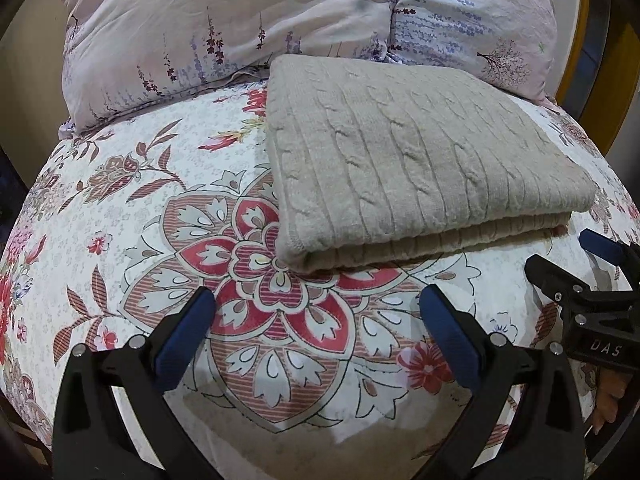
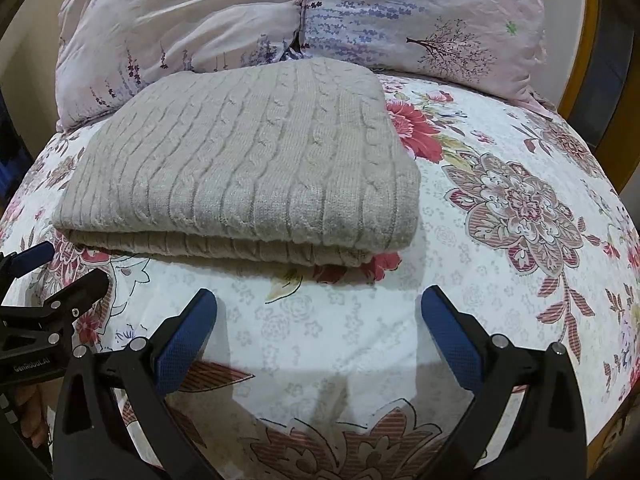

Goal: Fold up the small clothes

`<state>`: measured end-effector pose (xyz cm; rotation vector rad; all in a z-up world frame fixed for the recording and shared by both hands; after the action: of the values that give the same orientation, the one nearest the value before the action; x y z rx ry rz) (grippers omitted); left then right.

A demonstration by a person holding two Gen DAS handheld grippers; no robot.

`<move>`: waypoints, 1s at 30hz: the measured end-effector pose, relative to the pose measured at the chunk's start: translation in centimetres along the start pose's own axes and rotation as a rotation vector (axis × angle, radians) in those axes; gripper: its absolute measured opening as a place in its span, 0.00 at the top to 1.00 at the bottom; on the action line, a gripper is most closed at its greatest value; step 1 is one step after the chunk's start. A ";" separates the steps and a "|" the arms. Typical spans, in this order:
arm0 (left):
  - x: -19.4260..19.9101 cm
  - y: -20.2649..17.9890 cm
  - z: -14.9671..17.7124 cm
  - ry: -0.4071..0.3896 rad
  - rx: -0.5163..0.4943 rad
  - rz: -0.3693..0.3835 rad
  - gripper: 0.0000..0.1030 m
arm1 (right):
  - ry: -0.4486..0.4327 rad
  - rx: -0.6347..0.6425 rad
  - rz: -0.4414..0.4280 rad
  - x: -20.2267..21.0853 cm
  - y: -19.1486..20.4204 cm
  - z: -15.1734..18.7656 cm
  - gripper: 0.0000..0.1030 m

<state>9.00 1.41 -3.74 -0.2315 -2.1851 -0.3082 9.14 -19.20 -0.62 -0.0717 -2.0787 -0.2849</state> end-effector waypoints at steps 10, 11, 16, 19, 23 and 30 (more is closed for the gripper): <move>-0.1 0.1 0.0 0.000 0.002 0.000 0.02 | -0.007 0.000 -0.001 0.1 -0.2 0.0 0.01; -0.1 0.0 0.0 0.000 0.002 0.000 0.02 | -0.008 -0.001 -0.001 0.1 -0.2 0.1 0.01; -0.1 0.1 -0.1 0.000 0.002 0.000 0.02 | -0.009 -0.001 0.000 0.1 -0.2 0.1 0.01; -0.1 0.1 0.0 0.000 0.002 0.000 0.02 | -0.010 0.000 -0.001 0.1 -0.3 0.1 0.01; -0.1 0.1 0.0 0.000 0.002 0.000 0.02 | -0.010 0.000 -0.002 0.1 -0.3 0.1 0.01; -0.1 0.1 0.0 -0.001 0.002 0.000 0.02 | -0.010 0.002 -0.003 0.1 -0.3 0.1 0.01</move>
<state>9.07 1.47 -3.80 -0.2305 -2.1861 -0.3057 8.97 -19.50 -0.60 -0.0690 -2.0888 -0.2851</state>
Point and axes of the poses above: each gripper's, at about its wrist camera, not at the fingertips, and x roughly against the way its jaws point, y to its left, z to its underside, the point moved 4 cm from there along -x, roughly the way its jaws point, and after that the axes turned 12 degrees about -x, right-handed, at the moved point
